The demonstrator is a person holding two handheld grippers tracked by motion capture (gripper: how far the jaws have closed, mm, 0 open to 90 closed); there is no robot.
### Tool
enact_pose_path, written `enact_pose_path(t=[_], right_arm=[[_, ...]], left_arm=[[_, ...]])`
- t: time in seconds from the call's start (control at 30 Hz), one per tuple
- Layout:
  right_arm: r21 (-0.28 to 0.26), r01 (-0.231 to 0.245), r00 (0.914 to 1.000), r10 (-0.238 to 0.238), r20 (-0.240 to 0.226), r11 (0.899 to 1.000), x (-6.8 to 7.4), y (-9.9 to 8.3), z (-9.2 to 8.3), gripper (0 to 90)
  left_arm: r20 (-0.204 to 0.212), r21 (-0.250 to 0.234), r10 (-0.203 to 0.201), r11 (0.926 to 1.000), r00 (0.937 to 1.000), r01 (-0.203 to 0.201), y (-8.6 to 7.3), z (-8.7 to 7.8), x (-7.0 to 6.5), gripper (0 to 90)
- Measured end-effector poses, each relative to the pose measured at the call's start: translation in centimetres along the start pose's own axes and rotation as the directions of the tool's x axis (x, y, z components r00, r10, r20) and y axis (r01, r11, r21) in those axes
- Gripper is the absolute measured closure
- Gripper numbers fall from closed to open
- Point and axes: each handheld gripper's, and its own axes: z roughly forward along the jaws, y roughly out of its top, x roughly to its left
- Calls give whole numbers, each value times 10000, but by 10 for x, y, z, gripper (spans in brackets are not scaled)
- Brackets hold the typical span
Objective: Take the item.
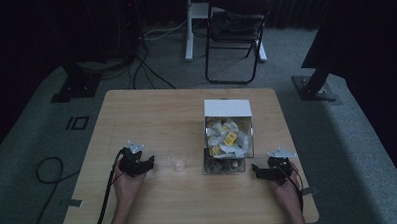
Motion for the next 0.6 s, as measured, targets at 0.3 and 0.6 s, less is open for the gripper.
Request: enact_pose_path(t=[0.3, 0.6], right_arm=[[0, 0, 10000, 0, 0, 10000, 0, 0, 0, 119], [-1, 3, 10000, -3, 0, 10000, 0, 0, 0, 119]], left_arm=[[194, -491, 216, 9986, 9996, -206, 5, -14, -10, 382], [586, -906, 496, 9949, 9971, -442, 10, -30, -20, 379]])
